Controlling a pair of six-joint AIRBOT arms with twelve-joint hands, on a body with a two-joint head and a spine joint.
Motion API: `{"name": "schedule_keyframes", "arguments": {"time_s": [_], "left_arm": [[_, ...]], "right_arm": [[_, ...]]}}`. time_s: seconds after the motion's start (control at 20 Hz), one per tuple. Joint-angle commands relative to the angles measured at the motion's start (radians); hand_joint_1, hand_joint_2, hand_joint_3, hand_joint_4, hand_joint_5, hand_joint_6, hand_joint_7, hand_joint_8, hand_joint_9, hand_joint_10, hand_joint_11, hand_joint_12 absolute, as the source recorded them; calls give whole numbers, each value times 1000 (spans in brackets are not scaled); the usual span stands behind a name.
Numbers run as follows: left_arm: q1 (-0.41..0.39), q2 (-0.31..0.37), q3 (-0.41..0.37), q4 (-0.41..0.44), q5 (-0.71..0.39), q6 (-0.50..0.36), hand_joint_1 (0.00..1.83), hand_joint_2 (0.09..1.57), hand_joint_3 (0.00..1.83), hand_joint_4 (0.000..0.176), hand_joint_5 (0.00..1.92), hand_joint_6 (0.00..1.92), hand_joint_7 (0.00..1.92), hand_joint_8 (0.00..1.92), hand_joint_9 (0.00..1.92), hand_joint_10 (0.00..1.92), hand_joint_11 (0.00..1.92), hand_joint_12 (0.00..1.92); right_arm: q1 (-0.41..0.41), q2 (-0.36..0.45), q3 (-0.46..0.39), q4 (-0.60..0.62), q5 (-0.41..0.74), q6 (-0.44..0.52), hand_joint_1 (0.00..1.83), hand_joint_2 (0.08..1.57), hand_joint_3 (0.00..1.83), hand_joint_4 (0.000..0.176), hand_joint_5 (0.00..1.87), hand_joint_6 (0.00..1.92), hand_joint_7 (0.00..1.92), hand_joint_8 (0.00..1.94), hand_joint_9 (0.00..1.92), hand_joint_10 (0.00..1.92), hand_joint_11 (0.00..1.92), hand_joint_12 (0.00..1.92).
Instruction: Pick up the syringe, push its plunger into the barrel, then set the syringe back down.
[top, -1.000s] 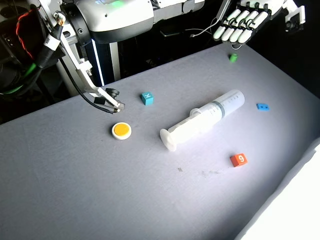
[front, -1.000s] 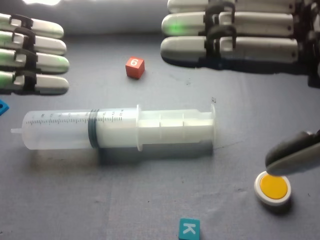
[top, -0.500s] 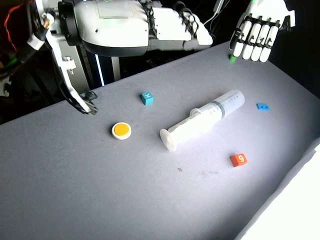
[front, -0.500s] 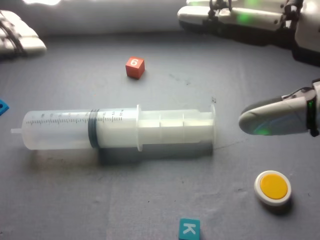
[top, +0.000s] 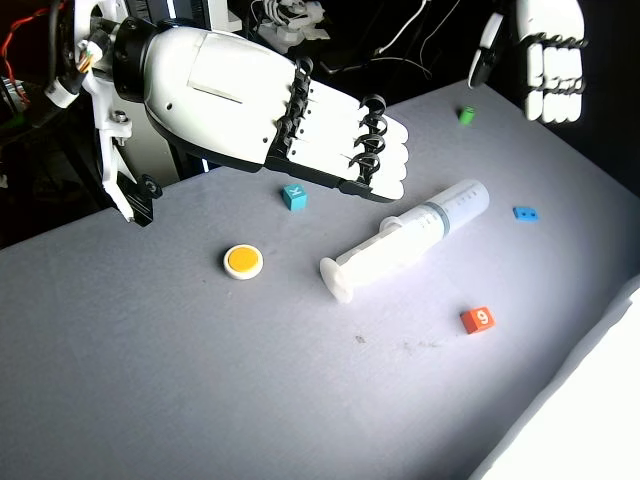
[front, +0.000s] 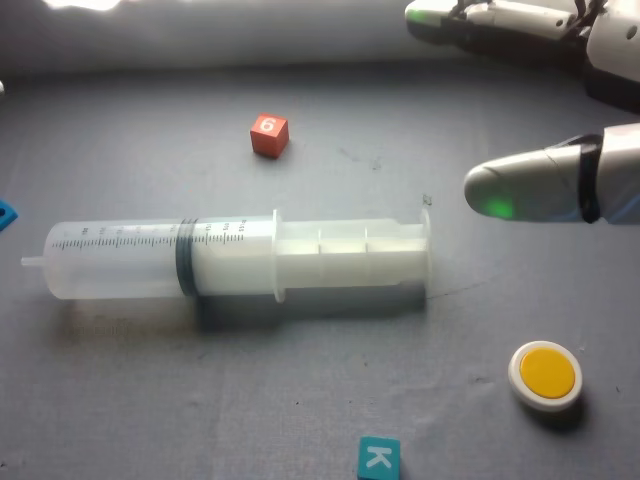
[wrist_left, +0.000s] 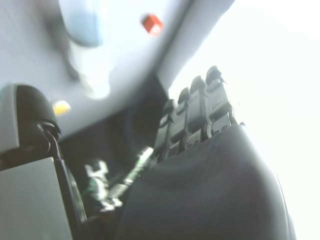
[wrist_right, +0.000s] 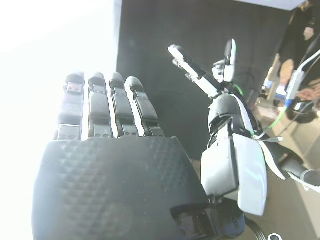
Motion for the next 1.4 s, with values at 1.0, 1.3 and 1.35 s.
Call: {"name": "schedule_keyframes", "arguments": {"time_s": [1.0, 1.3, 1.35], "left_arm": [[-135, -103, -192, 177, 110, 1, 1115, 893, 6, 0, 0, 0, 0, 0, 0, 0, 0, 0], [-133, -168, -240, 186, 300, 0, 1123, 863, 0, 0, 0, 0, 0, 0, 0, 0, 0, 0], [-132, -177, -245, 186, 326, 0, 1132, 866, 0, 0, 0, 0, 0, 0, 0, 0, 0, 0]], "right_arm": [[-108, -28, -25, 252, 301, -162, 45, 1117, 1, 0, 19, 0, 0, 0, 0, 0, 0, 0], [-149, -47, -24, 252, 301, -139, 74, 1110, 0, 0, 19, 4, 3, 1, 0, 0, 0, 0], [-151, -48, -24, 252, 301, -139, 53, 1113, 0, 0, 4, 1, 0, 0, 0, 0, 0, 0]]}}
